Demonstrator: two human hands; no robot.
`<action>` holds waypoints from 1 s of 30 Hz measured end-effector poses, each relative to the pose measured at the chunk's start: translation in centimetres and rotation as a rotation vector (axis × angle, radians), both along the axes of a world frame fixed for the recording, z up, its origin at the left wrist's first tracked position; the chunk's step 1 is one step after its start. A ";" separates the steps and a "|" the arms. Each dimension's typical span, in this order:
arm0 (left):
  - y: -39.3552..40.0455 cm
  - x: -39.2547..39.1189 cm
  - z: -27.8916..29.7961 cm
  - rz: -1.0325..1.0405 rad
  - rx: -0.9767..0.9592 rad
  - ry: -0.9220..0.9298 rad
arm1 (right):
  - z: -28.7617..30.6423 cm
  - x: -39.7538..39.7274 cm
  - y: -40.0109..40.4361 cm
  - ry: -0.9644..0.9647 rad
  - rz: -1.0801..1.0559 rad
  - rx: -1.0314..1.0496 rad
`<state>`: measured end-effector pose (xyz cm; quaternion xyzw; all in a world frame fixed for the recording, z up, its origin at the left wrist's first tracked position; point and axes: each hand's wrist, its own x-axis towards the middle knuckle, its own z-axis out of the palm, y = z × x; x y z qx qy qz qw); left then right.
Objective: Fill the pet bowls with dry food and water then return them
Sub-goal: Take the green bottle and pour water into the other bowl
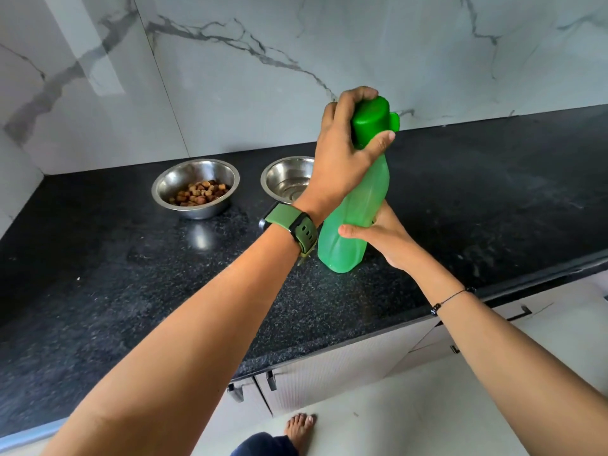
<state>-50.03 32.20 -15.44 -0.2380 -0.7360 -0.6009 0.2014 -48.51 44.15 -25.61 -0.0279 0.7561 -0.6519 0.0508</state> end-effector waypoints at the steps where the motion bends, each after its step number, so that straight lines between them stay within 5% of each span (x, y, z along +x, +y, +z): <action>1: 0.0 -0.1 0.0 0.017 -0.045 0.016 | 0.0 0.0 0.1 -0.002 0.008 0.005; 6: -0.4 -0.4 -0.3 0.040 -0.128 0.047 | 0.0 -0.1 0.3 0.003 0.024 0.013; 19: -2.5 -1.6 -1.6 -0.476 0.303 -0.295 | -0.5 -0.5 0.5 -0.018 0.032 0.014; 27: -1.4 -1.5 -1.4 -0.284 0.429 -0.363 | -0.9 -0.5 0.3 -0.001 0.036 0.049; 30: -1.6 -0.9 -1.3 -0.312 0.304 -0.366 | -0.8 -0.5 0.2 0.012 0.049 0.038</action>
